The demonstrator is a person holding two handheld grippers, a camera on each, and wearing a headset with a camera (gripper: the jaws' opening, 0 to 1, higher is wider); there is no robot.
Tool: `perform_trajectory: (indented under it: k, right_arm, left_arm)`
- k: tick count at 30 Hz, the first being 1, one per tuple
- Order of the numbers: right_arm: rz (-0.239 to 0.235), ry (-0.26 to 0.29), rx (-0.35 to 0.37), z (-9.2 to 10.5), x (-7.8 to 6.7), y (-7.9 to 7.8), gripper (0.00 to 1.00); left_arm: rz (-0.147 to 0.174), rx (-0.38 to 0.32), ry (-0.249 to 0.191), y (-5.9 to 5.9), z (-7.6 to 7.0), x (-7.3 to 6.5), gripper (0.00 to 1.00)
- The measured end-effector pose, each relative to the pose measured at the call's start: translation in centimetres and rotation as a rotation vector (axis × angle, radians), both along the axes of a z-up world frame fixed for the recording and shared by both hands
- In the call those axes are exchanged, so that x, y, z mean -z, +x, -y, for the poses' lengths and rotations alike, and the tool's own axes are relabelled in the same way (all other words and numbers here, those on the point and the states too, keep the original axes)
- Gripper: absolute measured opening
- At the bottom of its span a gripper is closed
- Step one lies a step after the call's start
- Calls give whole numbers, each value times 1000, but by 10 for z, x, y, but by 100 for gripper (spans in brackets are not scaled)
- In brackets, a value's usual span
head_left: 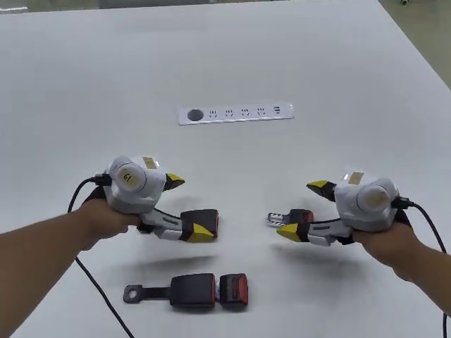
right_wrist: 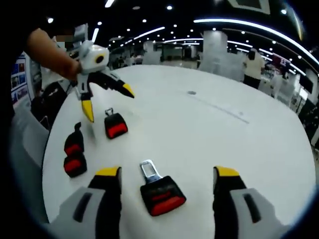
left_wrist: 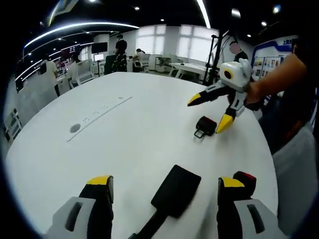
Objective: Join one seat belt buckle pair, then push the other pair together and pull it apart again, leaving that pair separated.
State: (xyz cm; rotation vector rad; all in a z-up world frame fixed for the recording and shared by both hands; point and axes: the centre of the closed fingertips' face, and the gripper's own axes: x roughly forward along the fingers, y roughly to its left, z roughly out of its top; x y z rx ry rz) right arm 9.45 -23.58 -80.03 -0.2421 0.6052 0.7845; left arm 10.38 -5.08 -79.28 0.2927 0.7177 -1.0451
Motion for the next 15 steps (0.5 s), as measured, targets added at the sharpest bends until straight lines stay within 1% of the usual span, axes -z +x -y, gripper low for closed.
perform_trajectory:
  k: [1, 2, 3, 4, 5, 6, 8, 10, 12, 15]
  right_arm:
    - [0, 14, 22, 0, -2, 0, 77]
    - [4, 32, 47, -1, -4, 1, 79]
    - [18, 41, 71, -1, -8, 1, 81]
    - [29, 35, 82, 0, -9, 1, 84]
    - [38, 32, 92, 0, -10, 1, 85]
    - [40, 39, 107, -1, -11, 0, 86]
    - [54, 54, 135, -2, -17, -2, 87]
    - [60, 58, 158, -4, -21, -5, 89]
    - [67, 71, 170, -7, -25, -7, 90]
    - [76, 76, 171, -12, -30, -13, 91]
  left_arm:
    - [8, -18, 12, 0, -4, 0, 89]
    - [11, -26, 7, -2, -6, -1, 91]
    - [14, -52, -10, -3, -9, -3, 93]
    - [21, -76, -17, -3, -13, -5, 95]
    - [30, -107, -14, -3, -19, -7, 95]
    - [30, -126, -13, -4, -22, -8, 95]
    - [34, -163, -39, -8, -27, -14, 96]
    - [38, -184, -34, -14, -35, -16, 96]
    - [49, -228, -58, -17, -42, -23, 96]
    - [56, -258, -64, -25, -50, -27, 96]
